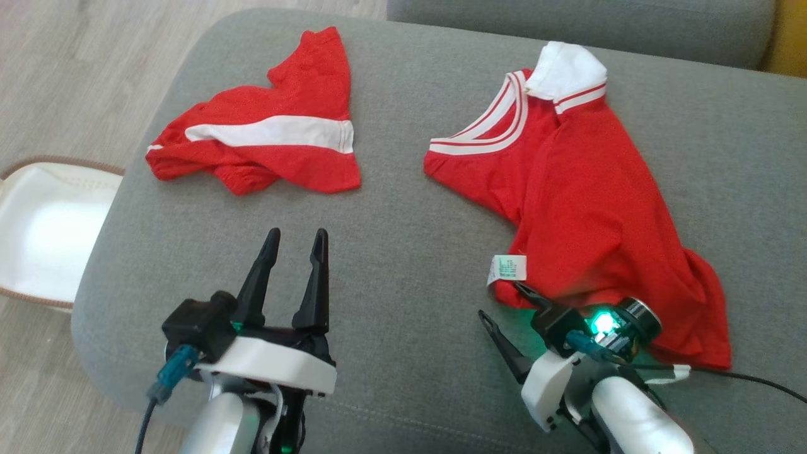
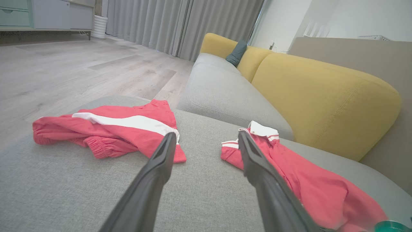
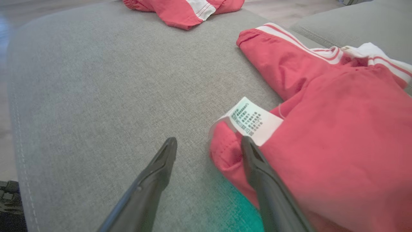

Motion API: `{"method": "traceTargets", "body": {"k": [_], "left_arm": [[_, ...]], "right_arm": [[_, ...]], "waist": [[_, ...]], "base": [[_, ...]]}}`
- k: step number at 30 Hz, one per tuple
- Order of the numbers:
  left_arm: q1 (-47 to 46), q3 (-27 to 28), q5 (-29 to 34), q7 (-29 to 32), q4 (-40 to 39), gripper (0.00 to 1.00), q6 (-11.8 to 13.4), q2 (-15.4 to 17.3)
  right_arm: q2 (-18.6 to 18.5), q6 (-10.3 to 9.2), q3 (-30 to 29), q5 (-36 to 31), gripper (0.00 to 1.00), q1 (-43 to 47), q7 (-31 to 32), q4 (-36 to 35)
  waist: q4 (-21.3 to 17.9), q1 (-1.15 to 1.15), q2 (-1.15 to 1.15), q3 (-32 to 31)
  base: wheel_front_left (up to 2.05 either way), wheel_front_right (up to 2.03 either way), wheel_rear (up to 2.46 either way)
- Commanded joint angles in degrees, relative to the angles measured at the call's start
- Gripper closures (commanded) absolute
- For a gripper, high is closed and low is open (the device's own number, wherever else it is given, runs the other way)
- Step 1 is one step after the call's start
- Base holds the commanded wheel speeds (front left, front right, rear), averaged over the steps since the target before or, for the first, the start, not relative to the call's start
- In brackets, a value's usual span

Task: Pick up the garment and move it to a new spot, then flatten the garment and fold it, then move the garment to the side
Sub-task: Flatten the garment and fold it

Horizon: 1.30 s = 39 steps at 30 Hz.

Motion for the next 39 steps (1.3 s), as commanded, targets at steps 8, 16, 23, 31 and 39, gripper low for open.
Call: {"method": "traceTargets", "body": {"k": [8,16,23,31,39], "left_arm": [[-2.85,0.98,-0.82,-0.45,-1.92,0.0,0.64,0.06],[-3.13,1.29,-0.58,-0.45,-1.57,0.0,0.85,0.06],[-2.09,2.19,-0.12,-0.45,-1.34,0.0,0.63,0.06],[-1.23,2.89,0.44,-0.45,-1.53,0.0,0.02,0.06],[-3.18,1.31,0.1,-0.45,-2.06,0.0,-0.29,0.06]], "right_arm": [[1.18,-0.04,-1.37,-4.94,0.92,-4.09,-2.43,4.01],[2.13,-0.04,-3.16,-5.79,1.0,-5.6,-5.37,5.97],[1.5,-0.04,-9.13,-2.25,1.0,-6.49,-7.61,0.0],[-10.17,-0.04,-18.35,4.55,1.0,-11.54,-0.78,-13.82],[-24.06,-0.04,-21.59,8.35,1.0,-20.26,5.59,-13.18]], "waist": [[1.26,0.0,0.0,1.67],[0.23,0.0,0.0,1.4],[-3.21,0.0,0.0,-0.79],[-7.79,0.0,0.0,-1.77],[-7.31,0.0,0.0,1.42]], "base": [[0.0,0.0,0.0],[0.0,0.0,0.0],[0.0,0.0,0.0],[0.0,0.0,0.0],[0.0,0.0,0.0]]}}
